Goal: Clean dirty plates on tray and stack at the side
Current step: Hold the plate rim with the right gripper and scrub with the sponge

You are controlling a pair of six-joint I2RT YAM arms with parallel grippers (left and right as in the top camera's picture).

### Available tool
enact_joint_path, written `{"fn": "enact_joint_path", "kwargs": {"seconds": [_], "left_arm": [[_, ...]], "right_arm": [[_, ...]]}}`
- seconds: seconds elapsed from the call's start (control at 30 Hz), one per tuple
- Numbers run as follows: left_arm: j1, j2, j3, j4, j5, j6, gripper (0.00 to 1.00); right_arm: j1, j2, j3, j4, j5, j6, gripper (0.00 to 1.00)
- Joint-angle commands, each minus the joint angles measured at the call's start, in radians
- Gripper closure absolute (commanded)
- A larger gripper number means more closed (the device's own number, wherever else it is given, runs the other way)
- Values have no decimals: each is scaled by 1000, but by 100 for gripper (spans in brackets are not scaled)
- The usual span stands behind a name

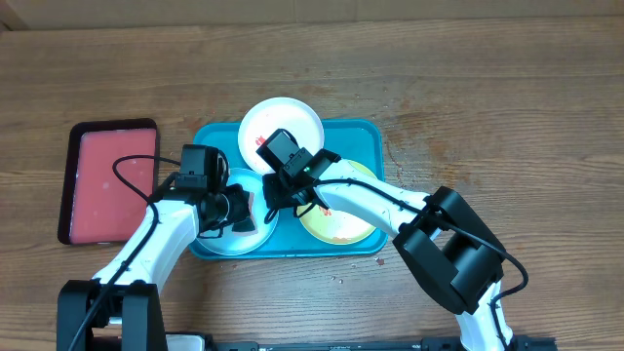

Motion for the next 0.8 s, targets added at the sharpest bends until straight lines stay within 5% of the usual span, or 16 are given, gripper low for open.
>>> {"fn": "enact_joint_path", "kwargs": {"seconds": [0.0,0.27,0.43,0.77], "left_arm": [[-7,5,-31,8,13,3,66],[-6,5,-66,48,19,3,66],[-6,5,-66,71,15,3,95],[-6,5,-65,93,12,3,96]], "right_arm": [[3,14,-6,4,2,6,72],[3,14,-6,-12,2,25,72],[6,14,-6,-39,-5,47,74],[50,14,-45,6,-9,54,77]]}}
